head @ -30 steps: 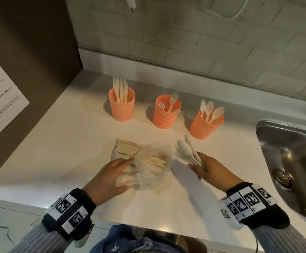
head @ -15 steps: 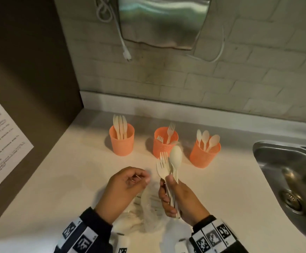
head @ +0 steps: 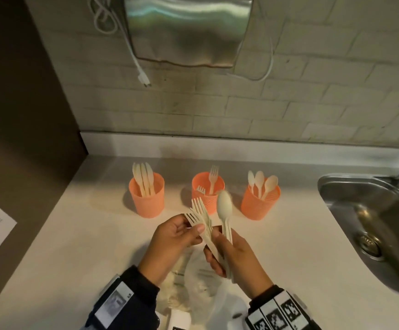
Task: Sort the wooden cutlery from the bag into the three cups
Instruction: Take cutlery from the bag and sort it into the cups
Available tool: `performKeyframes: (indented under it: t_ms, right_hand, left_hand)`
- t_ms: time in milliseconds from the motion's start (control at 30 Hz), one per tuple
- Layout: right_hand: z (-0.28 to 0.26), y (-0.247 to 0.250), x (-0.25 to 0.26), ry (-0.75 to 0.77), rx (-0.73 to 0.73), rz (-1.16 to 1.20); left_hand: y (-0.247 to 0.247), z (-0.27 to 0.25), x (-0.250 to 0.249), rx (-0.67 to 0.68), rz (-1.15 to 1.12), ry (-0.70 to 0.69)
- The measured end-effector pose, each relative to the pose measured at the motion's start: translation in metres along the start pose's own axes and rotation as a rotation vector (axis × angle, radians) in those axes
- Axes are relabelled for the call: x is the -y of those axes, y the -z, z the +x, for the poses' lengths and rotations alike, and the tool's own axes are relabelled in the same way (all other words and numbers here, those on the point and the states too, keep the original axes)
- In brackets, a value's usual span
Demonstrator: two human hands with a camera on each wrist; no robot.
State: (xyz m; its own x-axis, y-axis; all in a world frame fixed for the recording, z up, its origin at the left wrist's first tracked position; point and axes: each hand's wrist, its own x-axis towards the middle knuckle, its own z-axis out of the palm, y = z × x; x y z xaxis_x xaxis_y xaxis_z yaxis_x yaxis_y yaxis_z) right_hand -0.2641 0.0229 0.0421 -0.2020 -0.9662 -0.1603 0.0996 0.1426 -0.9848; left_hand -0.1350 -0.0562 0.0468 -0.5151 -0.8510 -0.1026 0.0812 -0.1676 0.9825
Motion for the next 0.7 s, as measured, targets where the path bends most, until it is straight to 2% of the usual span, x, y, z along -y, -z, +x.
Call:
performKeyframes:
  t_ms: [100, 367, 567, 700]
  right_hand:
    - [0.006, 0.008, 0.001, 0.028, -0.081, -0.021]
    - [0.021, 0.038, 0.006, 0.063, -0.212, -0.089]
    - [0.028, 0.056, 0.017, 0.103, -0.245, -0.124]
    - [0.034, 0.072, 0.024, 0.002, -0.191, -0.053]
  left_hand:
    - [-0.008, 0.008, -0.005, 0.038, -0.068, 0.017]
    - [-0.031, 0.027, -0.009, -0.010, -0.118, 0.004]
    - [-0.051, 0.042, -0.014, -0.024, -0.069, 0.013]
    - [-0.059, 0.055, -0.019, 0.003, -0.019, -0.005]
